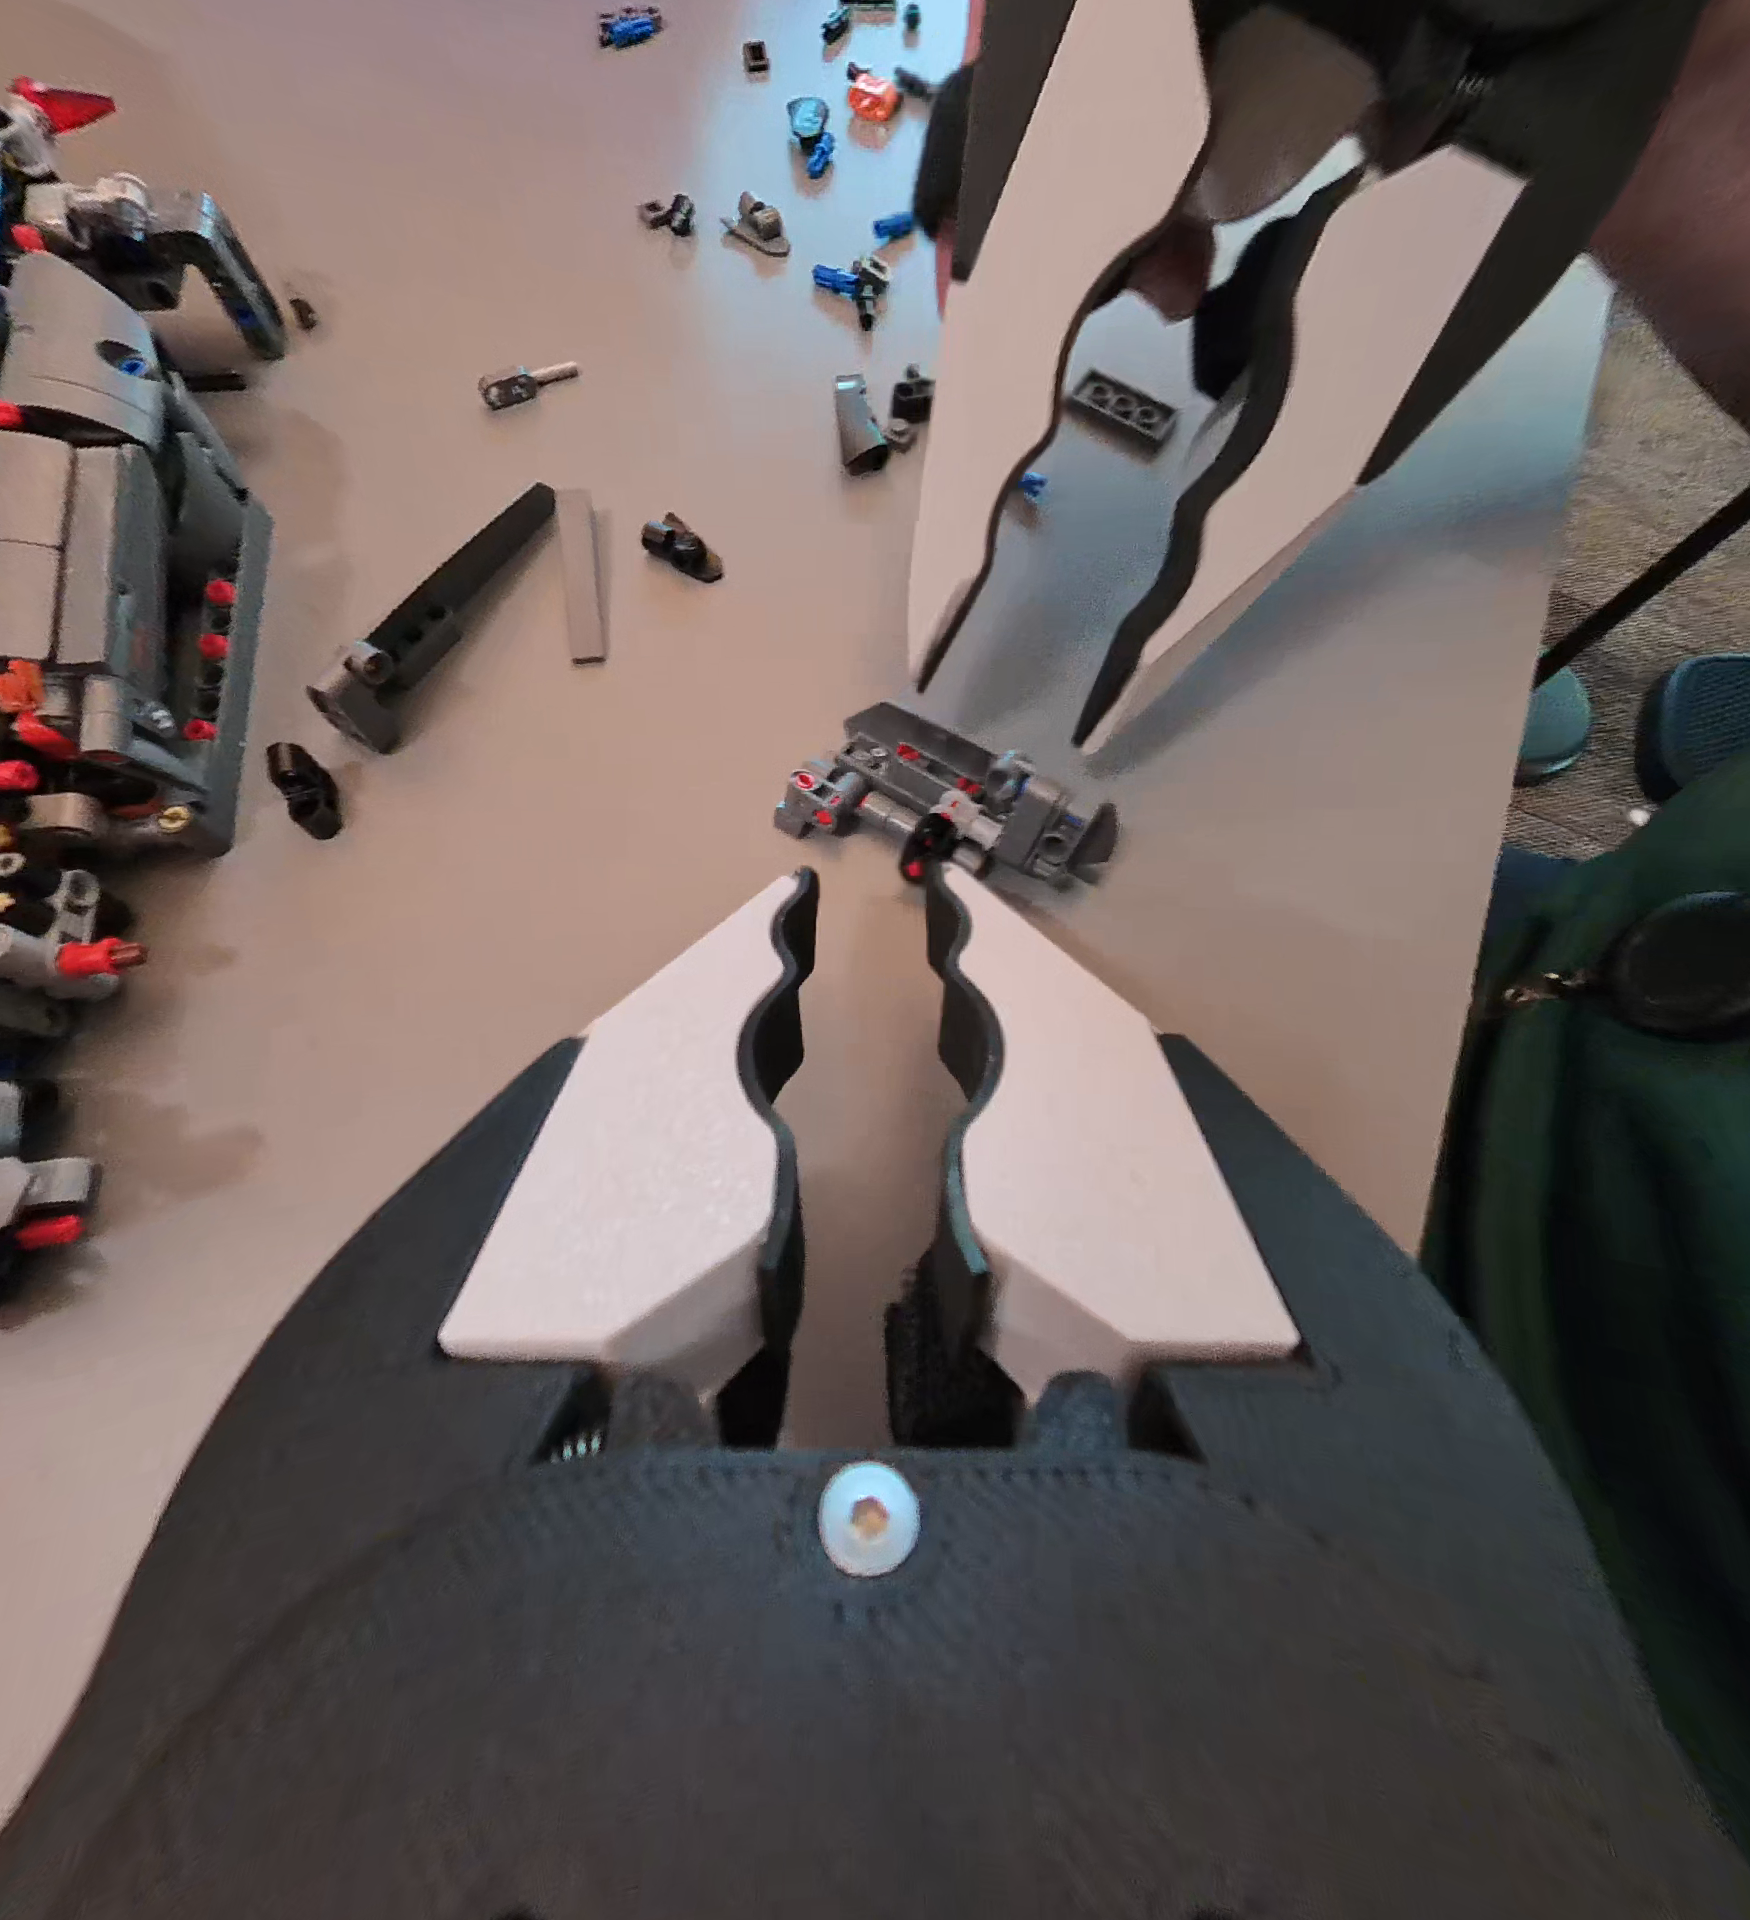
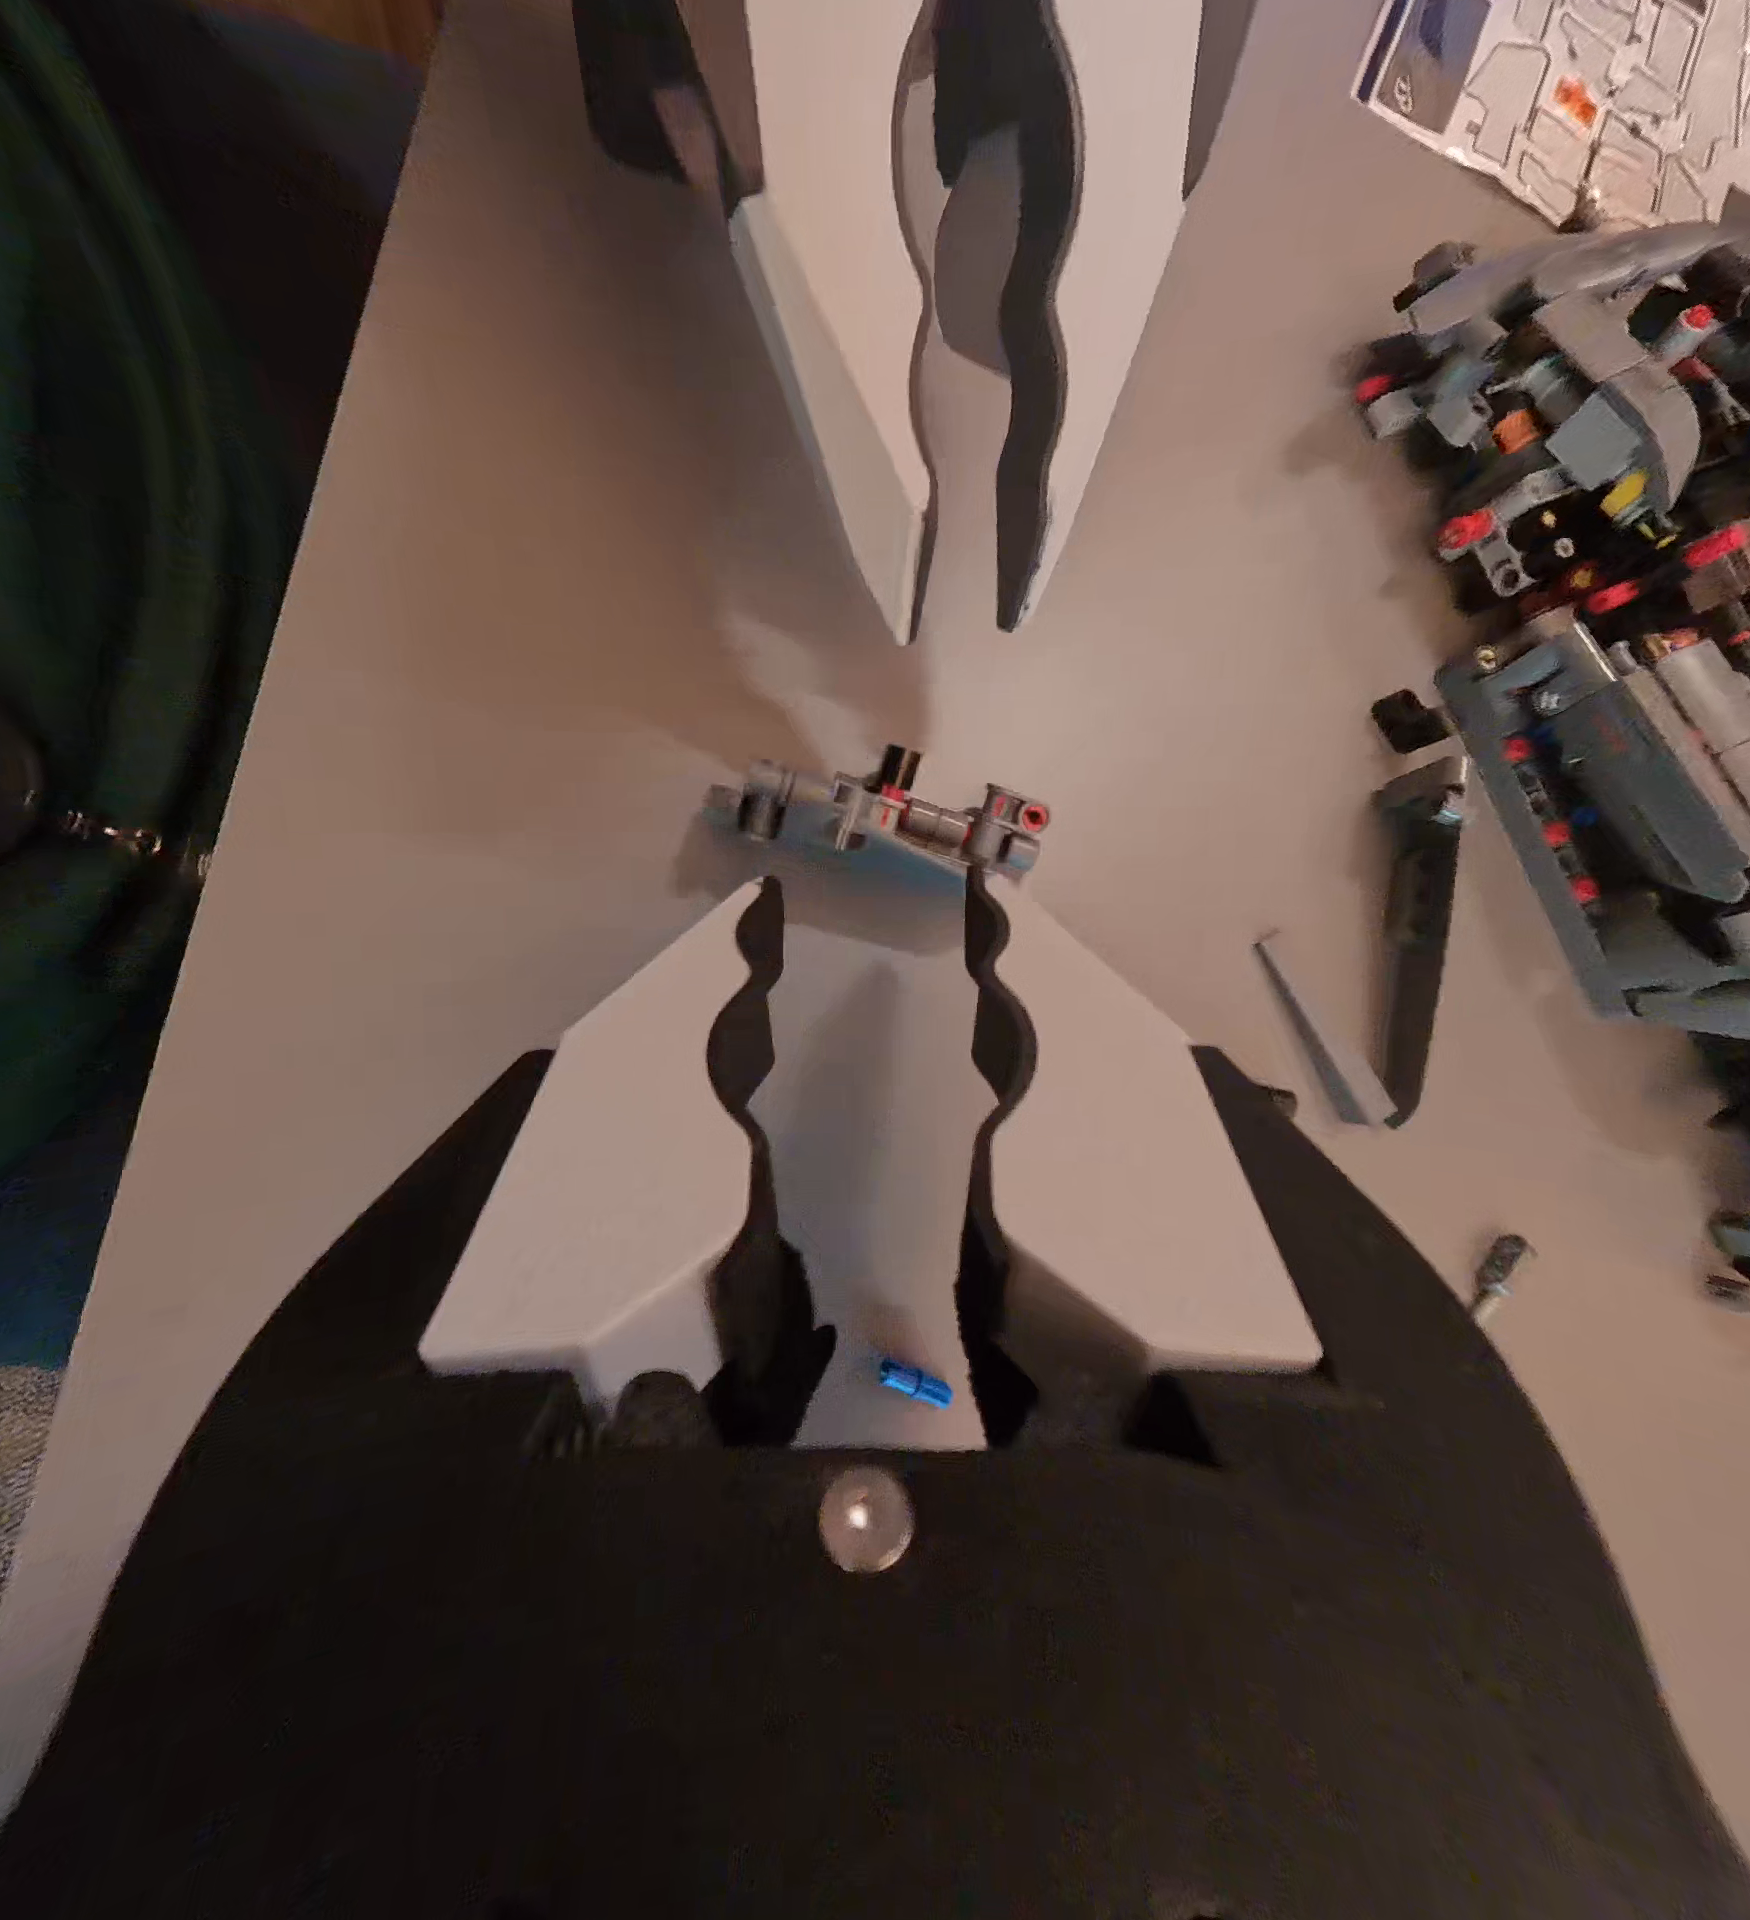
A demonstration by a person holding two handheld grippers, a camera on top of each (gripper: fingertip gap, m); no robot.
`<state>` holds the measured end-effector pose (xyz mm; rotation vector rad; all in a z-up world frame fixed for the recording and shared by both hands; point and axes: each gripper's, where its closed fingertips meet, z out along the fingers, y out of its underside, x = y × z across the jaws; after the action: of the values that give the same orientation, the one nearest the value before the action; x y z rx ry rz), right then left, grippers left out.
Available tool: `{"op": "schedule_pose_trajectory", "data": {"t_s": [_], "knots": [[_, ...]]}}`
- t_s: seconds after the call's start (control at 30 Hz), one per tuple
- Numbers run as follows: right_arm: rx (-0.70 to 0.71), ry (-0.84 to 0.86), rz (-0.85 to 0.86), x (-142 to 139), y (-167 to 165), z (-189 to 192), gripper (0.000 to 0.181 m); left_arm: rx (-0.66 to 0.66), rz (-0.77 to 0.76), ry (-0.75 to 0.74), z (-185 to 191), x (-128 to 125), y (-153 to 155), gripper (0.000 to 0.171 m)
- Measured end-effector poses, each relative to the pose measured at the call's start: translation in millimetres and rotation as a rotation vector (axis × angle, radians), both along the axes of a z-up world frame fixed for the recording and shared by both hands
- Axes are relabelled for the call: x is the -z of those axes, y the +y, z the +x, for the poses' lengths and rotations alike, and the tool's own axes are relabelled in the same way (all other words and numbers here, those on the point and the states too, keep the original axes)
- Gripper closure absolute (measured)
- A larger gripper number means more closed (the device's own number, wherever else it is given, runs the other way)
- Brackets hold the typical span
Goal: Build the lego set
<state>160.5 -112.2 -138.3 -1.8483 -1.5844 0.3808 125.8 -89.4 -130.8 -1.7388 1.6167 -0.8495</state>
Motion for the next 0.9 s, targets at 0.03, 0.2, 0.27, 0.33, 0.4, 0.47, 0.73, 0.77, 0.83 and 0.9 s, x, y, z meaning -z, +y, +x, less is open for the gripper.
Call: {"op": "schedule_pose_trajectory", "data": {"t_s": [0.03,0.2,0.27,0.33,0.4,0.47,0.73,0.77,0.83,0.9], "knots": [[-0.011,0.005,0.014,2,0,-2,0.15,0.01,-0.003,0.0,2,1,-5,0.151],[0.002,-0.025,0.027,9,8,-8,0.162,0.03,0.005,0.027,7,11,-24,0.138],[0.009,-0.057,0.01,15,9,-7,0.167,0.019,0.006,0.044,7,16,-26,0.133],[0.035,-0.06,-0.015,18,9,-7,0.168,0.01,0.007,0.039,6,16,-27,0.131],[0.067,-0.036,-0.043,18,8,-8,0.163,-0.001,0.023,0.038,5,17,-25,0.13],[0.164,0.004,-0.094,14,12,1,0.164,-0.014,0.035,0.037,3,16,-23,0.131],[0.336,0.142,-0.358,21,1,-5,0.16,-0.01,0.048,0.097,8,28,-27,0.13],[0.335,0.164,-0.354,20,1,-9,0.161,-0.014,0.057,0.091,9,27,-26,0.131],[0.353,0.183,-0.375,21,2,-11,0.165,-0.017,0.063,0.085,10,26,-26,0.131],[0.363,0.203,-0.391,21,2,-11,0.166,-0.022,0.071,0.082,10,25,-25,0.132]]}}
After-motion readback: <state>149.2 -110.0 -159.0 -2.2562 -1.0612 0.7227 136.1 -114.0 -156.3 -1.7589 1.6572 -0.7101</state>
